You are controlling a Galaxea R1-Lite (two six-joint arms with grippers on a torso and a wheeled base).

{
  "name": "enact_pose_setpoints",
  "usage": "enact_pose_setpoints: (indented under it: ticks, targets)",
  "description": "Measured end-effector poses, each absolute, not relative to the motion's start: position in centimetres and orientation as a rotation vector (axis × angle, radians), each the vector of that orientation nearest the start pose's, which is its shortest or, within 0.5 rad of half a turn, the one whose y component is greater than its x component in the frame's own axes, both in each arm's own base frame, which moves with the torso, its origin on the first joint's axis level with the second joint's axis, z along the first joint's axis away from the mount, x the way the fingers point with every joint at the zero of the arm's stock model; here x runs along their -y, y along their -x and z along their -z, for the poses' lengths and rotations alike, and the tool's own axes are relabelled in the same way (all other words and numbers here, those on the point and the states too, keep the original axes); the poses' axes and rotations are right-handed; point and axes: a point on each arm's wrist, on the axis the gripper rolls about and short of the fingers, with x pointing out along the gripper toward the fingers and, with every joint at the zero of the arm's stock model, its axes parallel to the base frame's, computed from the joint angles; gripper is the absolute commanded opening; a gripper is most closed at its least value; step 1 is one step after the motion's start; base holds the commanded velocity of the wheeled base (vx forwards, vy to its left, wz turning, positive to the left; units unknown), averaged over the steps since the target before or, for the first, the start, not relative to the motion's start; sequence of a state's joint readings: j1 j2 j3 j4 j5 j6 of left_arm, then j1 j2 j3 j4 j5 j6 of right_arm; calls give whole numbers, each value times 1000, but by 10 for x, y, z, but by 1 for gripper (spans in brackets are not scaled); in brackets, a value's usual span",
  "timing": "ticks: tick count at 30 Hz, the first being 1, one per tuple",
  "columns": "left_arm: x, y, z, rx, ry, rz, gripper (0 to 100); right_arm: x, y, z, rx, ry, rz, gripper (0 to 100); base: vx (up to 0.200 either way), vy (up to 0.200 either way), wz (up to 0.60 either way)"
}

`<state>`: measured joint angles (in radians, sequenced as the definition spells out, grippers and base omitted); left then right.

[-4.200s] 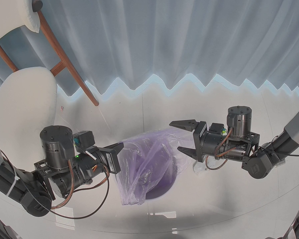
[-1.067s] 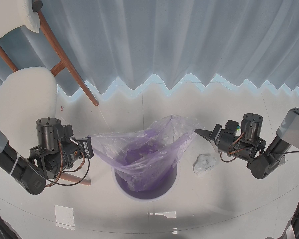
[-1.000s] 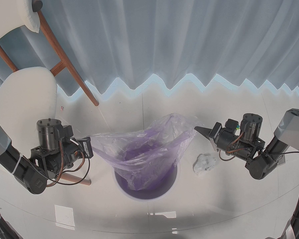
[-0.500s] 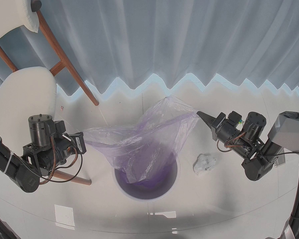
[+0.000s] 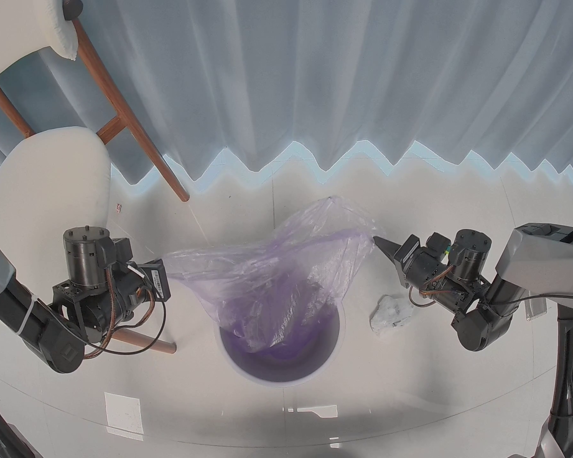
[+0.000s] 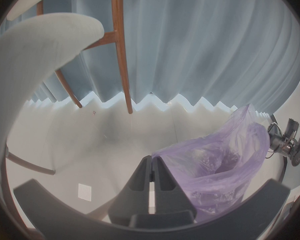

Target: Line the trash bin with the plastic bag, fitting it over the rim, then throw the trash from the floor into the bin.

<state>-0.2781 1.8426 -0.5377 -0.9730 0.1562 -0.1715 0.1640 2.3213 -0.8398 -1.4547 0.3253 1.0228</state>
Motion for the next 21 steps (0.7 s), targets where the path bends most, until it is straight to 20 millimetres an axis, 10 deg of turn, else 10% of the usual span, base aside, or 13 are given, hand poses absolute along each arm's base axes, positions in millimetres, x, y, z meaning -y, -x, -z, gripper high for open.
enact_pose_setpoints:
  ticks: [21]
  targets:
    - [83, -252, -51, -572, -55, 138, 0, -72, -364, -48, -662, -1019, -338, 0, 0, 0, 0]
